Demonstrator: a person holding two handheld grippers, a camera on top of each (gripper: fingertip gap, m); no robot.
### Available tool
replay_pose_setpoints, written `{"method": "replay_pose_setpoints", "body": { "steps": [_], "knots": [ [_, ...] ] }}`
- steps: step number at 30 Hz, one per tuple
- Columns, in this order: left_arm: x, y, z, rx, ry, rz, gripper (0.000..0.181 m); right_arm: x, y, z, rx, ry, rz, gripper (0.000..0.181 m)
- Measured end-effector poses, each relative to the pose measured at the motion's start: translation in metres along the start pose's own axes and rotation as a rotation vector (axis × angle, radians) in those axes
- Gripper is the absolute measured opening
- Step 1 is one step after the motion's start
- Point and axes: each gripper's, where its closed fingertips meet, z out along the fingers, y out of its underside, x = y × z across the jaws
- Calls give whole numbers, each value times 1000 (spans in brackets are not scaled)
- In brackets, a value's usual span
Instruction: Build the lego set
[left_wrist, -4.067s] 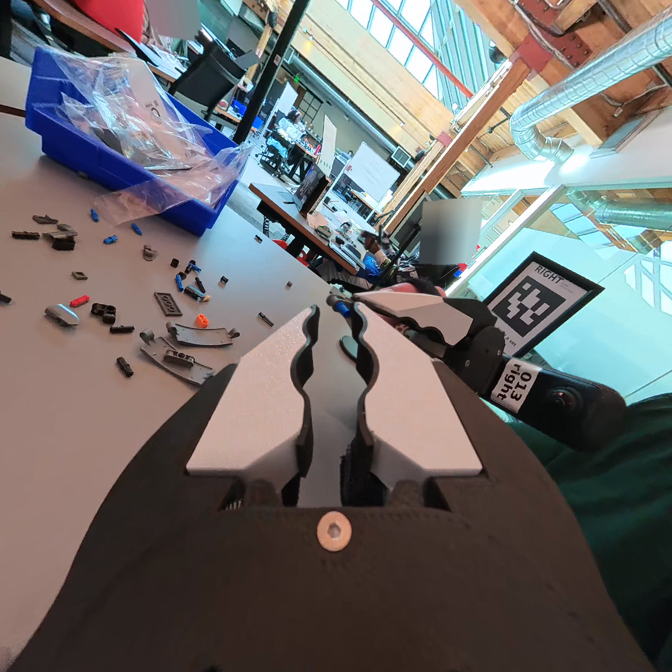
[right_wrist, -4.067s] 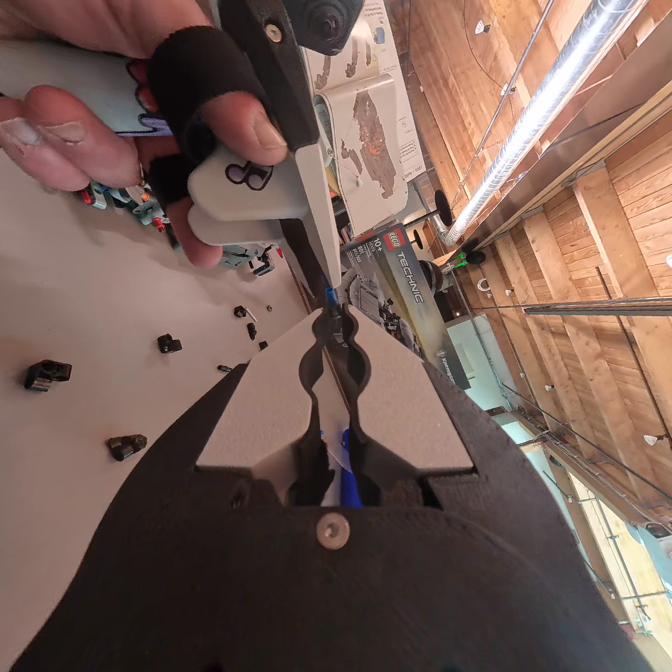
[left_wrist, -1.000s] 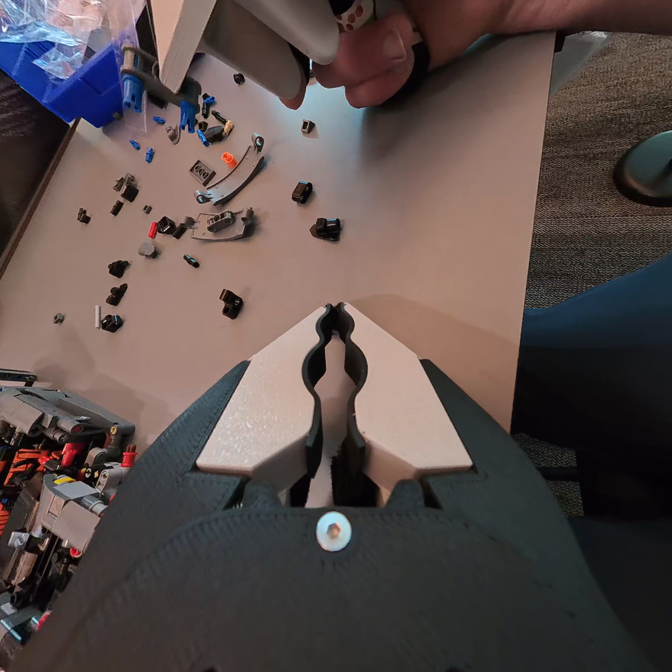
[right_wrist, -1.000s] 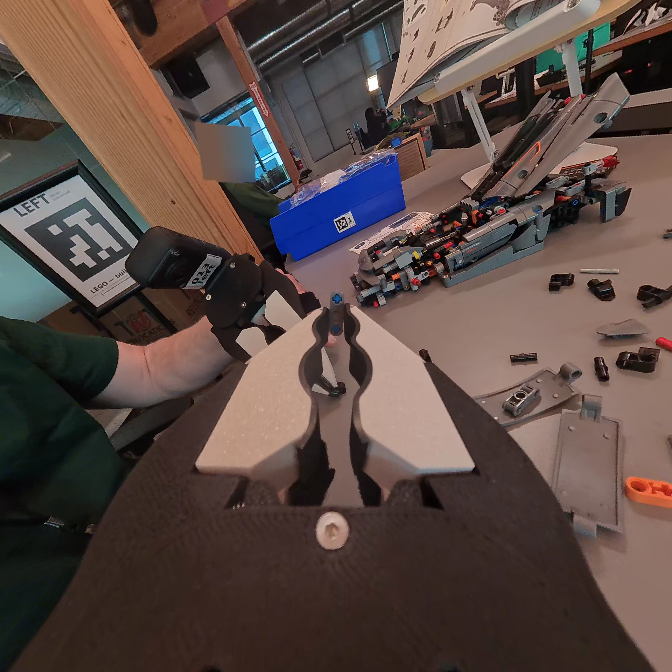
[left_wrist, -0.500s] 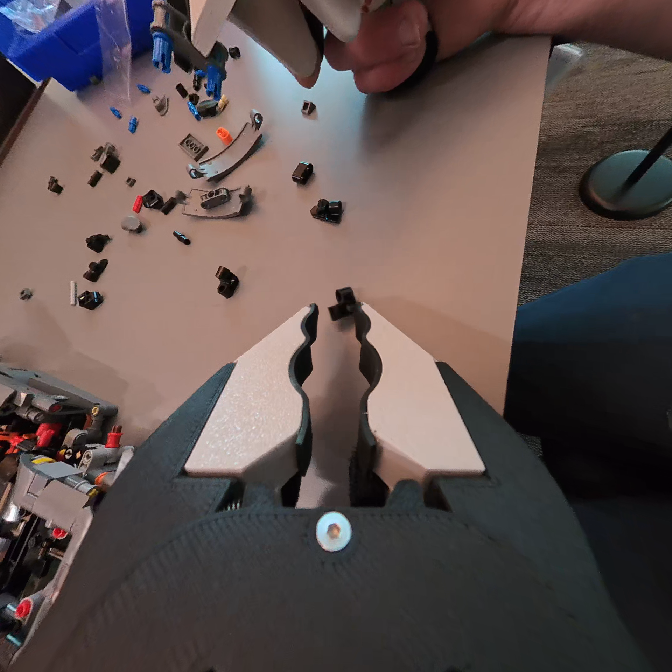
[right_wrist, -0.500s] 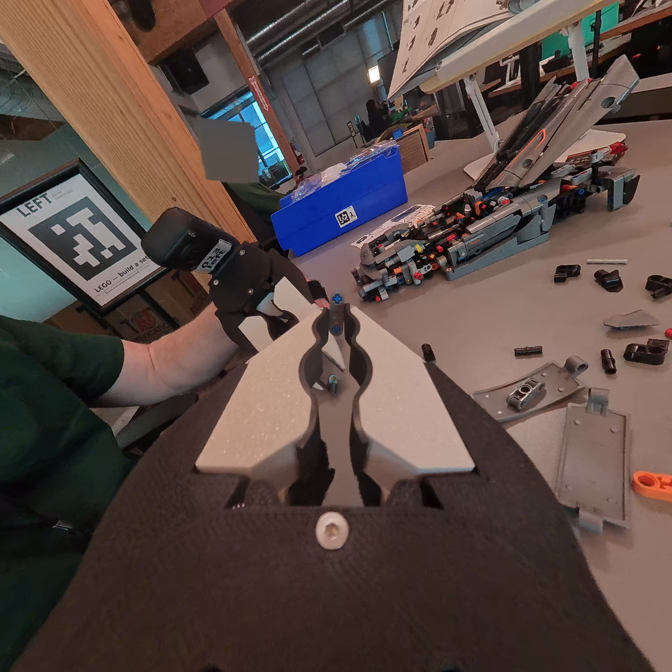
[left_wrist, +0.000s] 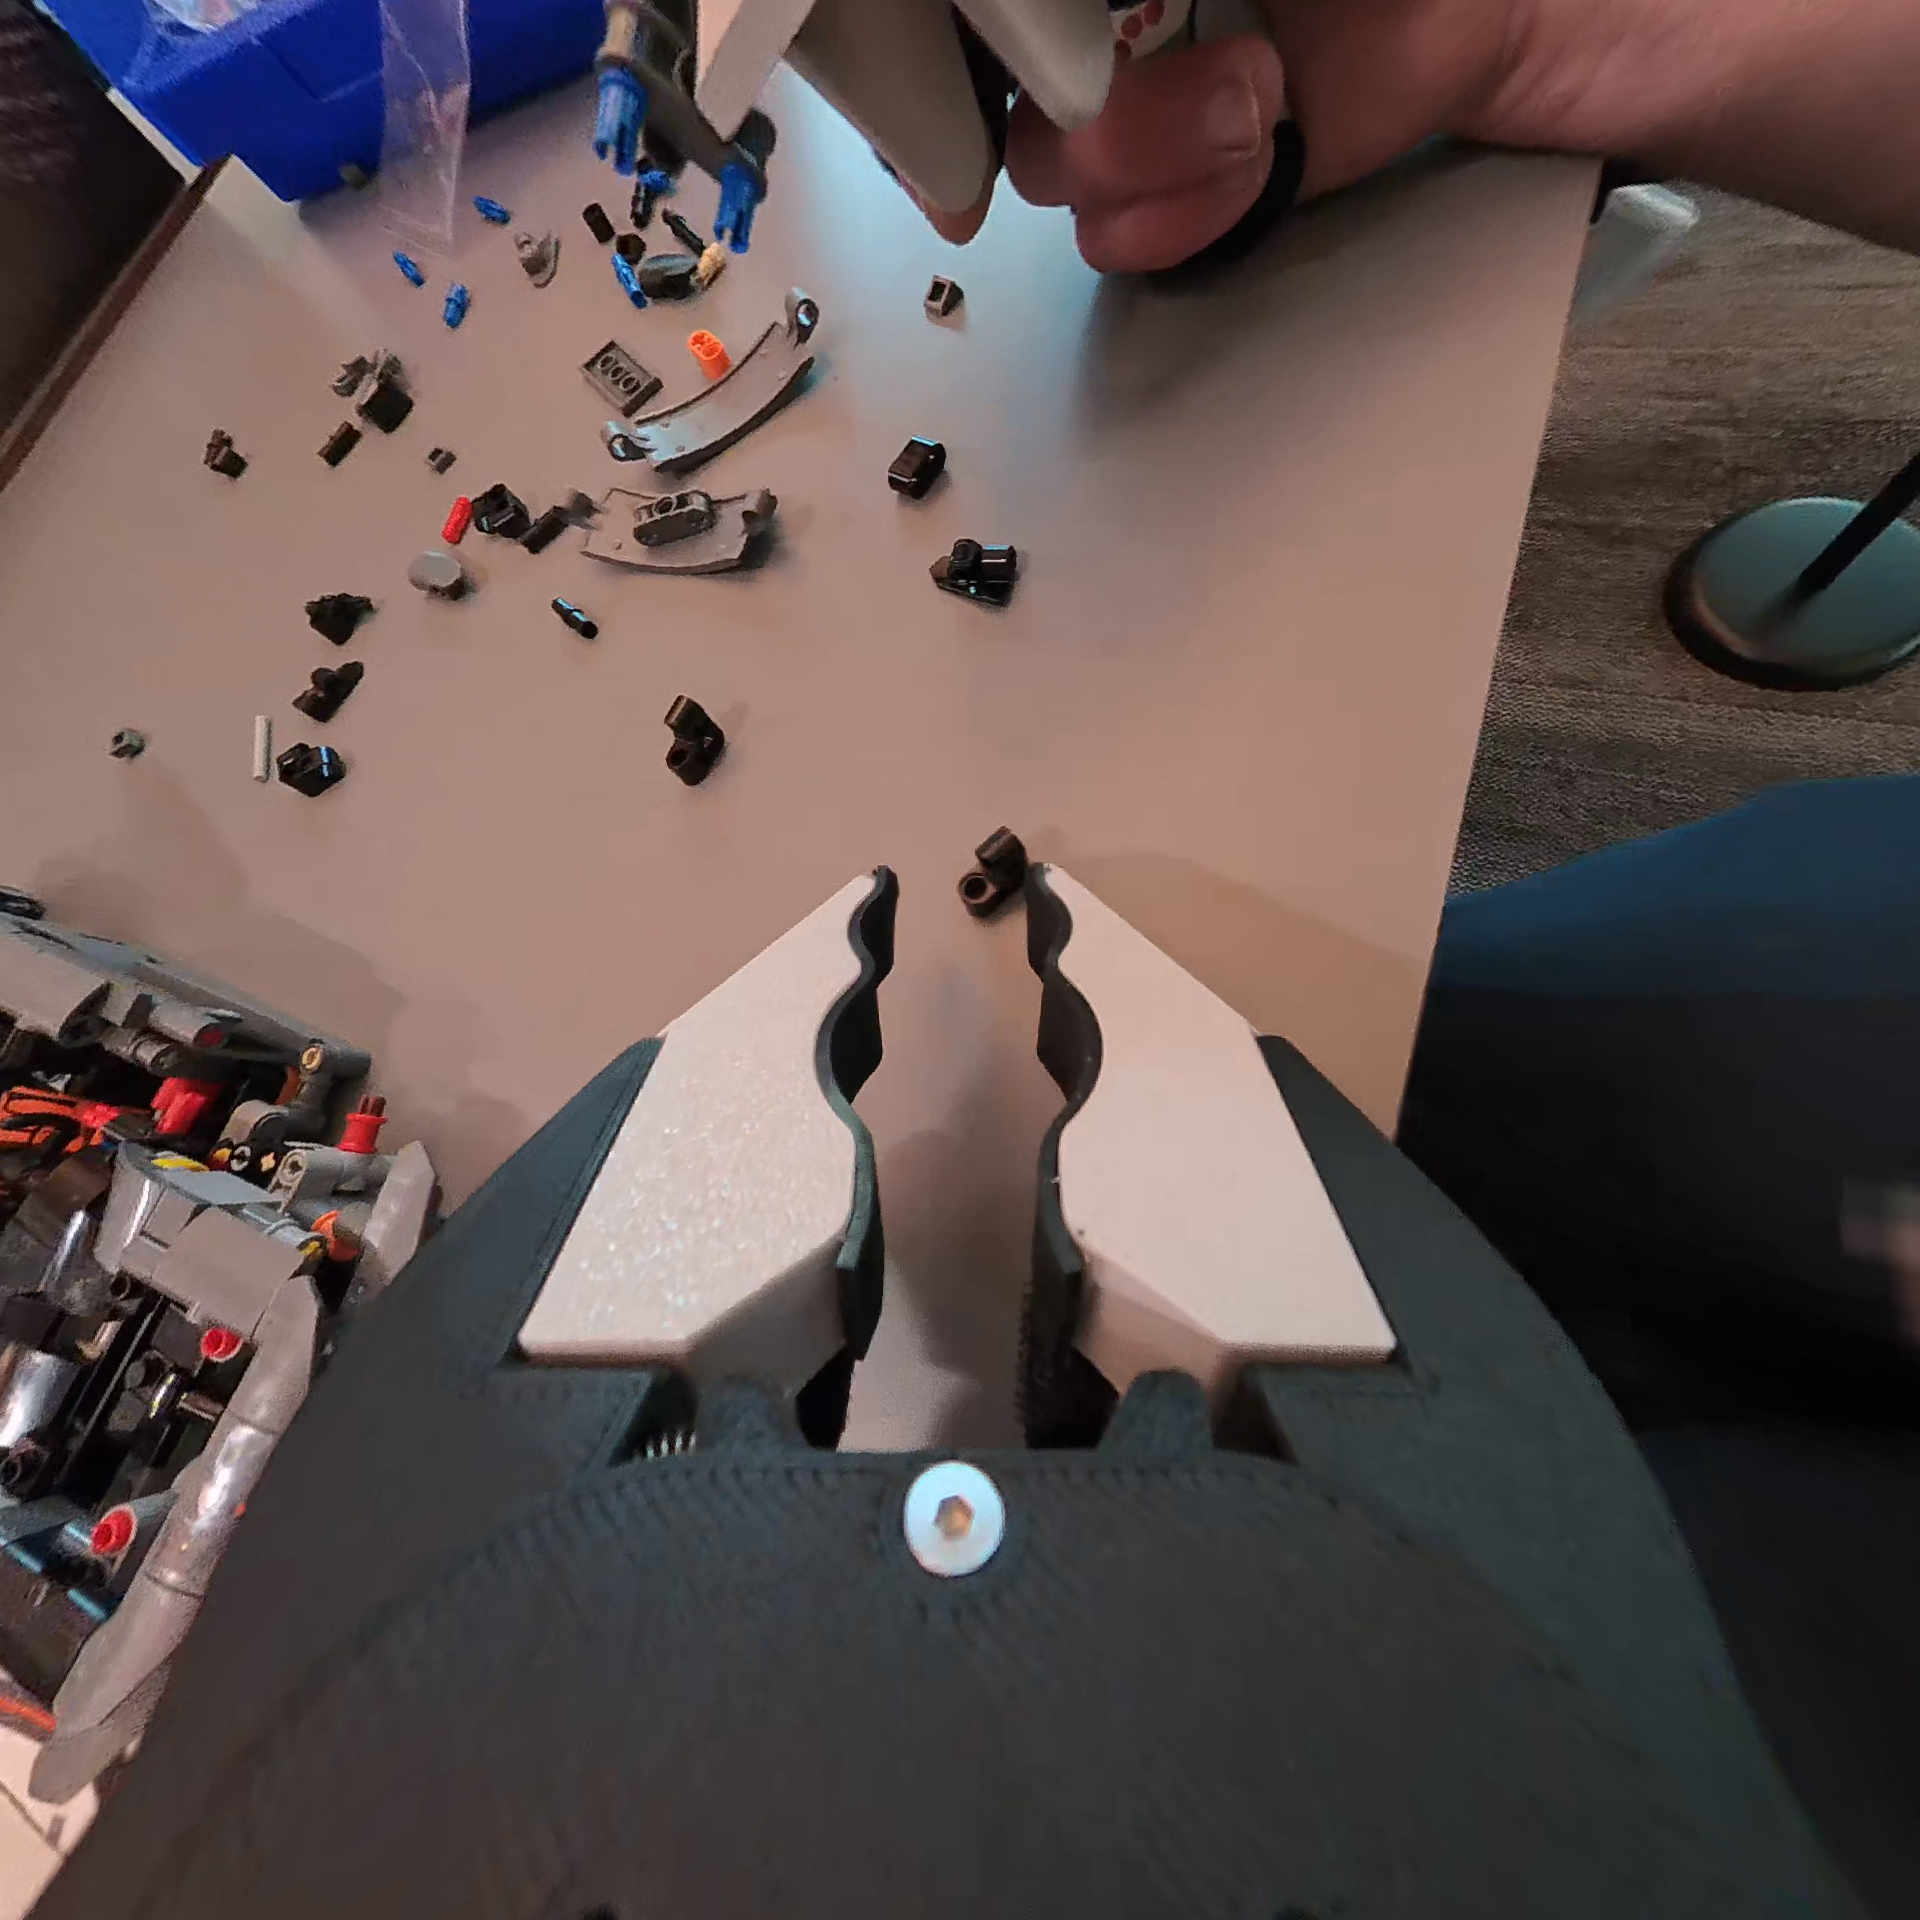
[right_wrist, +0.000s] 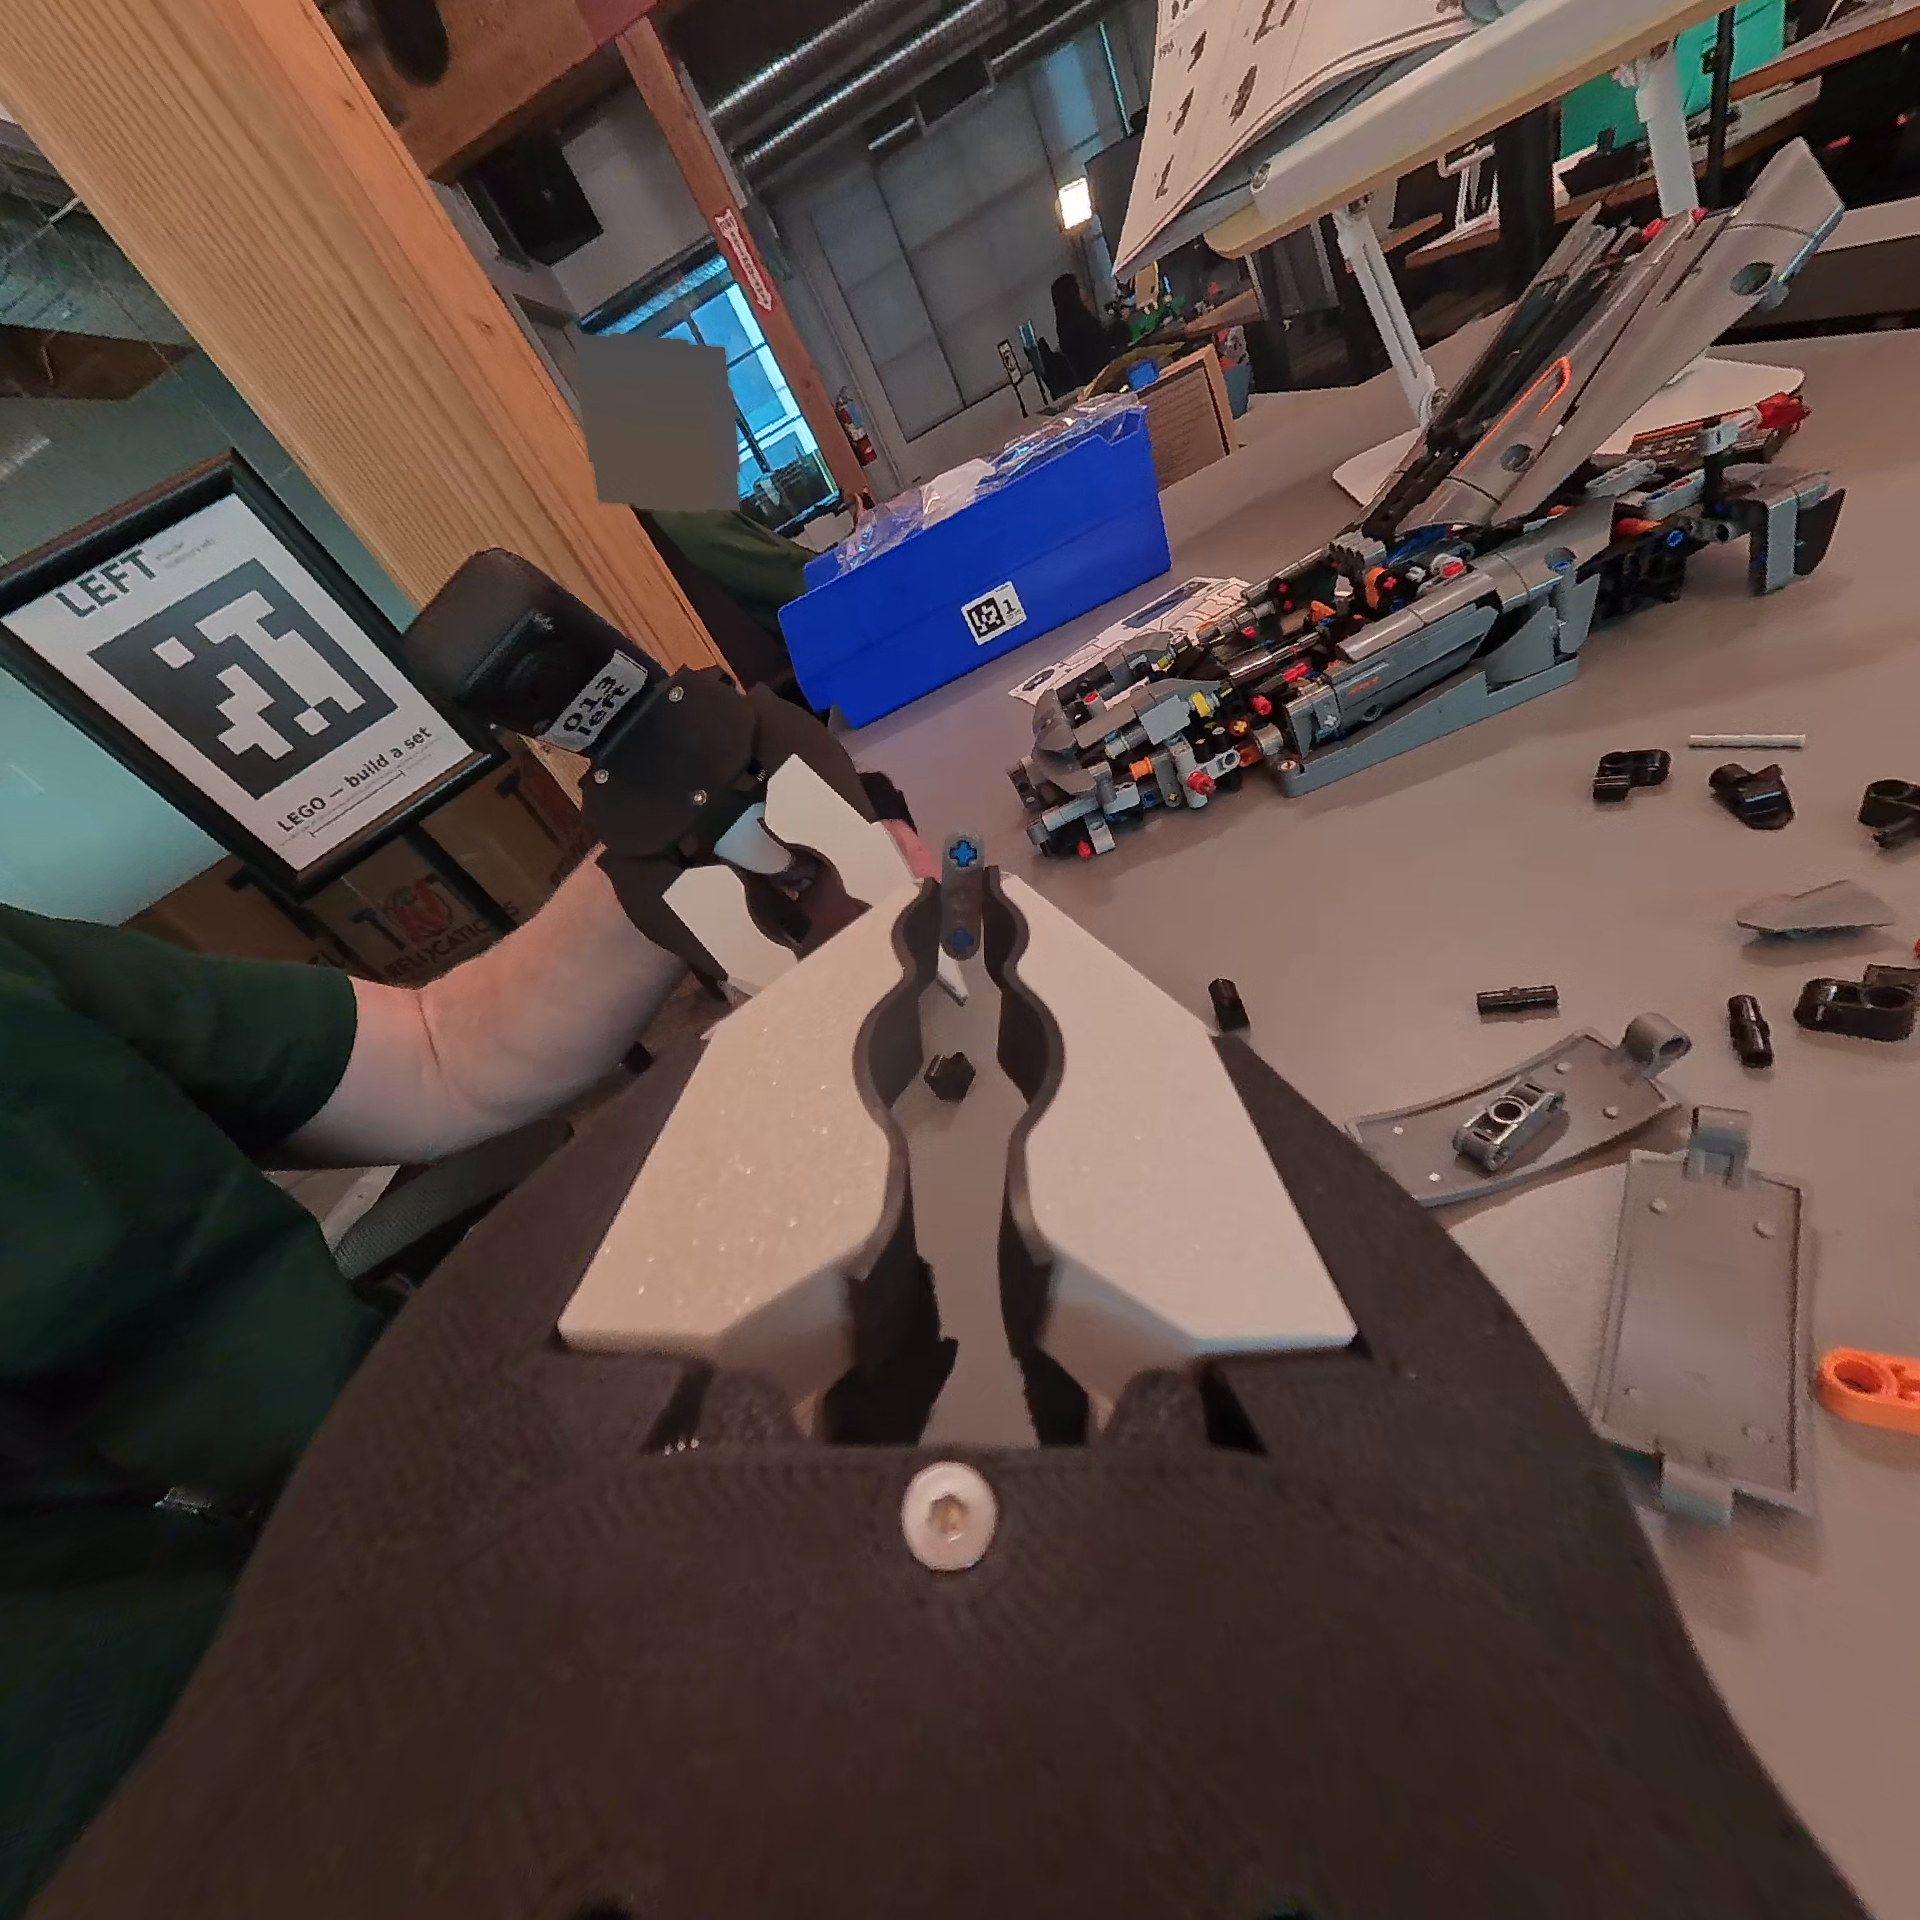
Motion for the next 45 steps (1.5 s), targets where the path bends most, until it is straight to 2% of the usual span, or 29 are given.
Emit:
{"method": "replay_pose_setpoints", "body": {
  "steps": [10,21,25,31,41,45],
  "knots": [
    [8,-2,12,-30,0,98,18,-1,0,0,0,-2,-3,6],
    [10,0,18,-49,15,92,11,-2,1,0,-9,-5,-8,5],
    [8,-3,13,-32,0,84,17,-2,1,0,-8,-6,-8,5],
    [8,-6,3,17,8,58,15,-3,3,2,-20,-6,-12,6],
    [21,-9,27,-56,27,164,10,-2,3,1,-18,-6,-9,6],
    [15,-15,13,-24,-17,129,12,-3,3,1,-18,-9,-9,6]
  ]
}}
